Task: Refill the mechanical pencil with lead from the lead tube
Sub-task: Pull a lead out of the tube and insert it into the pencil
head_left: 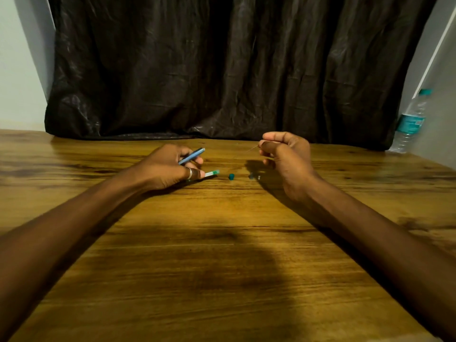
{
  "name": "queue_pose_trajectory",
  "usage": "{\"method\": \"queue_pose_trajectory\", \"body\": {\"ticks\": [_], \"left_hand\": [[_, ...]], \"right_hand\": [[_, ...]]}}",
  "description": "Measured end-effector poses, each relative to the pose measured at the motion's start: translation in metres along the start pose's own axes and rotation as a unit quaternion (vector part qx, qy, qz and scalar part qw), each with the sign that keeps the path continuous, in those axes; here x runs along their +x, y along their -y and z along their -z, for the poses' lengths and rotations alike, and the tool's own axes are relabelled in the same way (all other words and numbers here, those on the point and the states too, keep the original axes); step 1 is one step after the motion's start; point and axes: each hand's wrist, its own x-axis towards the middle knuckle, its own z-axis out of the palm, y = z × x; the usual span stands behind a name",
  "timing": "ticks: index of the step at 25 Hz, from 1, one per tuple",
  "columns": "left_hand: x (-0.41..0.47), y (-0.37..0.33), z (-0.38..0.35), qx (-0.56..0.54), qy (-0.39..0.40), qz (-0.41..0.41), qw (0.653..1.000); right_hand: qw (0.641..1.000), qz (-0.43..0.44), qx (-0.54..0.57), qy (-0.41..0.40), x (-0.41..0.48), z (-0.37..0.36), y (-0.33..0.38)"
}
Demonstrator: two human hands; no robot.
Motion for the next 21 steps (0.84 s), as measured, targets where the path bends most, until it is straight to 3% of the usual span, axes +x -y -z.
{"method": "queue_pose_trajectory", "body": {"ticks": [15, 21], "left_hand": [[0.0006, -0.0029, -0.0011, 0.198, -0.010, -0.120, 0.973], [0.0003, -0.0012, -0.0047, 0.179, -0.010, -0.108, 0.978]], "right_hand": [[0.999, -0.026, -0.013, 0.021, -0.0013, -0.0031, -0.0029], [0.999, -0.030, -0.012, 0.030, -0.0037, -0.0036, -0.0005]]}}
